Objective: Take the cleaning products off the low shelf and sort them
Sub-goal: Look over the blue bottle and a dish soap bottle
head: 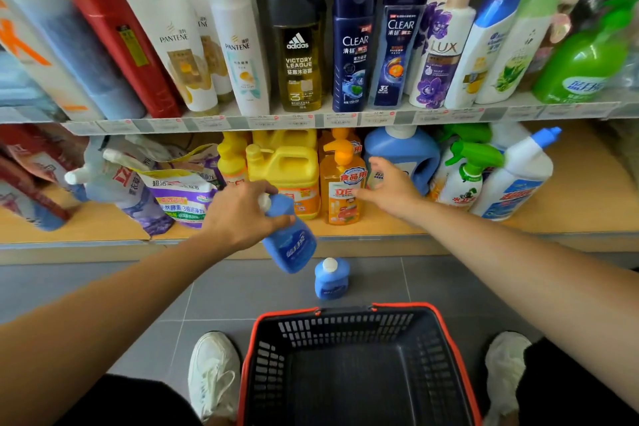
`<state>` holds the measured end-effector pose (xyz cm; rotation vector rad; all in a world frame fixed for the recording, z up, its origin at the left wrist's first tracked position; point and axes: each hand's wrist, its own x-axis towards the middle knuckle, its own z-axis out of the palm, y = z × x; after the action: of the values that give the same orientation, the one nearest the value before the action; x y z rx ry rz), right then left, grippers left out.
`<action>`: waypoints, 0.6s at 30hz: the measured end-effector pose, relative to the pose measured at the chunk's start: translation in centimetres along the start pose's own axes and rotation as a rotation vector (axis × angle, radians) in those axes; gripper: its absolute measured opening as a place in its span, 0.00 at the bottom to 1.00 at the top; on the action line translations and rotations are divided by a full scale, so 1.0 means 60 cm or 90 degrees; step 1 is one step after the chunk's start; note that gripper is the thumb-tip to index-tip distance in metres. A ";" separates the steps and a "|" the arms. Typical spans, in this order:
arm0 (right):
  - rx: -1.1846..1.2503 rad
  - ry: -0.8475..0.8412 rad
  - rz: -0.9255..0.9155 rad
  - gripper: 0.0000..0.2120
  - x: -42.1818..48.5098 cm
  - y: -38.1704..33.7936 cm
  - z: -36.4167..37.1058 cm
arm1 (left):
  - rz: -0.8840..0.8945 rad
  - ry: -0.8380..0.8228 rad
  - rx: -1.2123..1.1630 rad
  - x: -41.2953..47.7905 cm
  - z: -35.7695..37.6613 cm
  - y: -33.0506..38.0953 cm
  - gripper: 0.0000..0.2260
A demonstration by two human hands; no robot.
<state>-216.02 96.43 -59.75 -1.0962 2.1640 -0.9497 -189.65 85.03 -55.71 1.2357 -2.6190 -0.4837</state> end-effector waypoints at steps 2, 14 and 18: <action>0.000 -0.014 -0.024 0.43 0.015 0.004 0.012 | -0.006 -0.092 0.057 0.013 0.032 -0.016 0.26; -0.126 0.028 -0.083 0.43 0.082 0.027 0.037 | -0.070 -0.211 0.011 0.008 0.254 -0.096 0.27; -0.062 0.049 -0.078 0.40 0.065 0.043 0.061 | -0.059 -0.232 0.002 -0.006 0.300 -0.096 0.28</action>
<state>-216.67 93.00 -64.52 -1.2713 2.2466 -0.9636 -191.05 85.58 -74.56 1.3895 -2.8631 -0.7890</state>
